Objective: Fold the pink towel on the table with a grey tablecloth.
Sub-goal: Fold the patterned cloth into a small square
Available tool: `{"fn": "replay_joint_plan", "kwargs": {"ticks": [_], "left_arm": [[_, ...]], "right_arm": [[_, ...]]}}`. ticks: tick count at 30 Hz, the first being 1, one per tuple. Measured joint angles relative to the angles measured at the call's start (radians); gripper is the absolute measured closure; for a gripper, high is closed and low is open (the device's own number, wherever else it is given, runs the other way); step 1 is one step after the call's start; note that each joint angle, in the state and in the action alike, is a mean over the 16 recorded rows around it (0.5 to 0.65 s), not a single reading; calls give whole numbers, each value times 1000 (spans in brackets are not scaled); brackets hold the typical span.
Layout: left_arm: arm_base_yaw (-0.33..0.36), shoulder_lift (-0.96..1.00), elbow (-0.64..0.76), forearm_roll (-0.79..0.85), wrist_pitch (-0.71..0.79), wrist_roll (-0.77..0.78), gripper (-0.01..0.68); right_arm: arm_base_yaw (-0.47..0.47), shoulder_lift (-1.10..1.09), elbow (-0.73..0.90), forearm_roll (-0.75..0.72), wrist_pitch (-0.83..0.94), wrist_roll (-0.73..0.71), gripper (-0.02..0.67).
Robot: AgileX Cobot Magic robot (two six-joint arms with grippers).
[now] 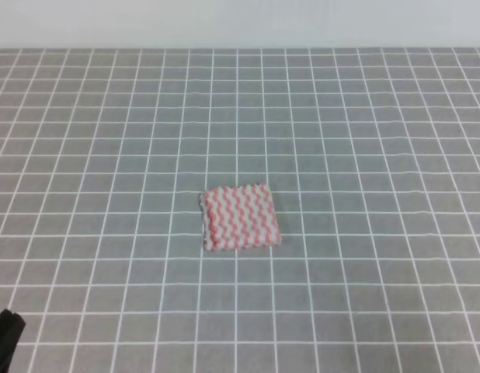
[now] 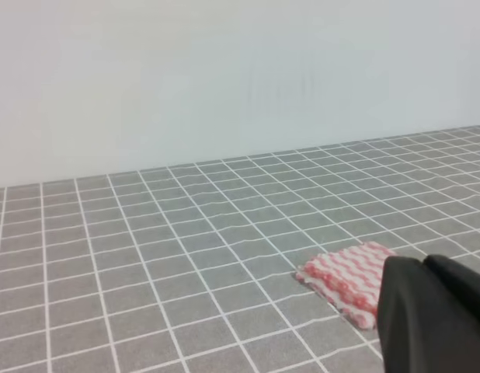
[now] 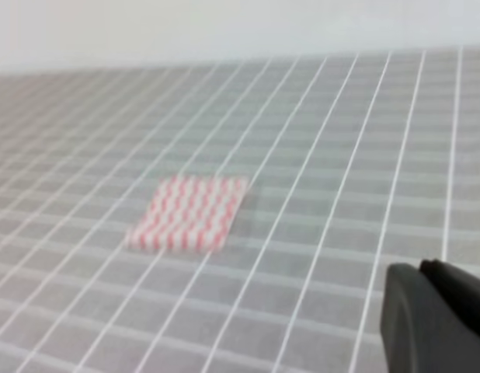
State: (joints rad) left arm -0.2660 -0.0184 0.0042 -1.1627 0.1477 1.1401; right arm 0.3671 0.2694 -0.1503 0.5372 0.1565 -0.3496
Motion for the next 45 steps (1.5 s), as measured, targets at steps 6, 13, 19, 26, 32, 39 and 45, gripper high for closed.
{"fn": "replay_joint_plan", "kwargs": {"ticks": [6, 13, 19, 26, 32, 39, 45], "left_arm": [[0, 0, 0, 0, -1, 0, 676], [0, 0, 0, 0, -1, 0, 676], [0, 0, 0, 0, 0, 0, 676], [0, -1, 0, 0, 0, 0, 676], [0, -1, 0, 0, 0, 0, 677], [0, -1, 0, 0, -1, 0, 677], [0, -1, 0, 0, -1, 0, 677]], "right_arm": [[-6, -10, 21, -42, -32, -2, 664], [-73, -84, 54, -91, -67, -4, 664], [-158, -191, 87, -101, -50, -4, 664], [-225, -277, 107, -108, -10, -2, 664], [-232, -289, 113, -116, -6, -2, 664], [-232, -288, 129, -179, 2, 53, 664], [-232, -288, 144, -272, 57, 142, 664]]}}
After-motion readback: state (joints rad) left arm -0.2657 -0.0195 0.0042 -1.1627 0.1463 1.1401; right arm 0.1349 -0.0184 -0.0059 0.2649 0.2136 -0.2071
